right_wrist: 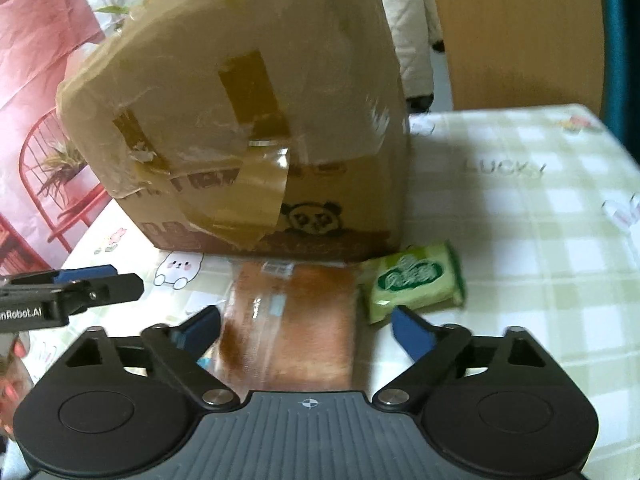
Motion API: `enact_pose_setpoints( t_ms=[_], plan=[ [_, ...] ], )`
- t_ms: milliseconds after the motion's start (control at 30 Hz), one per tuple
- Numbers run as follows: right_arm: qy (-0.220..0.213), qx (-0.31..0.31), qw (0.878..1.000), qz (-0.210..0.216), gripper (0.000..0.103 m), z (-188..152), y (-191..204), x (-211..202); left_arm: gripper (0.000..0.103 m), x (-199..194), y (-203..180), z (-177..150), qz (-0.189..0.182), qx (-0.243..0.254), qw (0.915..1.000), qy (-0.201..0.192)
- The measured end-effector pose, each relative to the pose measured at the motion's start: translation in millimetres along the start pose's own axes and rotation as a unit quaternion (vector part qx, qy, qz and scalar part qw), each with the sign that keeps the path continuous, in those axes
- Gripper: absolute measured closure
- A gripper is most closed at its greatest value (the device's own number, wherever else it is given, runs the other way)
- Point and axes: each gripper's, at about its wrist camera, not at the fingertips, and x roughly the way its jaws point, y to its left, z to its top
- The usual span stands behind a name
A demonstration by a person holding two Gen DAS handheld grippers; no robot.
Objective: Organize snacks
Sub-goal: 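Grasp the bread loaf packet with the right tool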
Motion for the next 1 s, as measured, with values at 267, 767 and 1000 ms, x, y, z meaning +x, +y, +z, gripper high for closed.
enact_pose_setpoints(
  t_ms=[267,767,1000],
  plan=[
    [0.005,-0.033,0.999,-0.007,0.036,-7,14,7,0.036,0,0,-4,-0.009,-0.005,0.9999,0.008],
    [-0.038,-0.100,0.988,-0.114,0.037,-16,-16,-33,0.053,19,-25,-17,-0.056,-0.010,0.9978,0.034],
    [-0.049,-0.077,0.990,-0.110,0.037,-20,-30,-39,0.075,42,-45,-2,-0.111,-0.038,0.9926,0.034]
  ],
)
